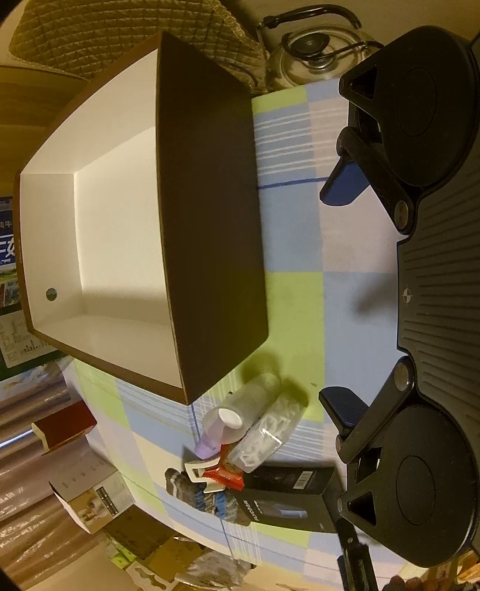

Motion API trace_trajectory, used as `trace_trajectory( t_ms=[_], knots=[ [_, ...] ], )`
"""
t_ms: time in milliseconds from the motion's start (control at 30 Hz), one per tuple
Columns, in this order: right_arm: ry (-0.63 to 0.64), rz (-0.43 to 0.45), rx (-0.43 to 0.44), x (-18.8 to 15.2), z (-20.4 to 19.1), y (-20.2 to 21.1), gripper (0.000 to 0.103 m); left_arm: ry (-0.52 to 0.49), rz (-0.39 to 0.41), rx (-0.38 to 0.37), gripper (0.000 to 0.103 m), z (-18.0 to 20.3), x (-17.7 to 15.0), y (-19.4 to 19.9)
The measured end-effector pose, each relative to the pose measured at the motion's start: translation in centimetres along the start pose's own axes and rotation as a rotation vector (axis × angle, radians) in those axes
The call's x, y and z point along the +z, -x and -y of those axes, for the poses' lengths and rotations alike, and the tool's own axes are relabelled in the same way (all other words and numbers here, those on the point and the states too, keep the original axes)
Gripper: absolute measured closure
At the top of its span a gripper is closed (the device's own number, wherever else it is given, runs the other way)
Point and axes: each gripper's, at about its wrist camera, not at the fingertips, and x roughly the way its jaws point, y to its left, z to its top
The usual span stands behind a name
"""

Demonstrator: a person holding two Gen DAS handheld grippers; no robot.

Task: Organize objects
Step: 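Grasp the black FLYCO box with the left tool while the right tool grasps the clear cup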

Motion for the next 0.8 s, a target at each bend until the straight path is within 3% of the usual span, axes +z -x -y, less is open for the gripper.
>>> trace_trajectory(
  t_ms=[100,400,500,533,633,700,767,800],
  knots=[
    [0.01,-0.002,0.009,0.4,-0.1,-0.3,0.002,-0.008,0.032,-0.042,0.001,2.0,0.2,0.6],
    [0.018,-0.004,0.02,0.8,0.7,-0.4,0.002,-0.051,-0.007,0.0,0.001,5.5,2.4,-3.3],
    [0.034,-0.002,0.029,0.8,0.9,-0.4,0.002,-0.047,-0.015,0.01,0.011,5.7,2.7,-4.4],
    [0.044,0.001,0.034,0.8,0.8,-0.4,0.002,-0.039,-0.02,0.004,0.023,5.6,2.7,-4.6],
    [0.098,0.022,0.071,0.6,0.3,-0.5,0.002,-0.024,-0.016,0.028,0.026,5.1,2.2,-4.4],
    [0.157,0.058,0.108,0.3,-0.3,-0.4,0.016,-0.013,-0.013,0.042,0.026,4.4,1.6,-4.0],
    [0.225,0.075,0.152,0.1,-1.1,-0.8,0.043,0.004,-0.013,0.066,0.026,3.5,1.1,-3.4],
    [0.249,0.078,0.172,-0.1,-1.5,-1.3,0.047,0.019,-0.014,0.078,0.026,2.9,0.8,-3.2]
  ],
)
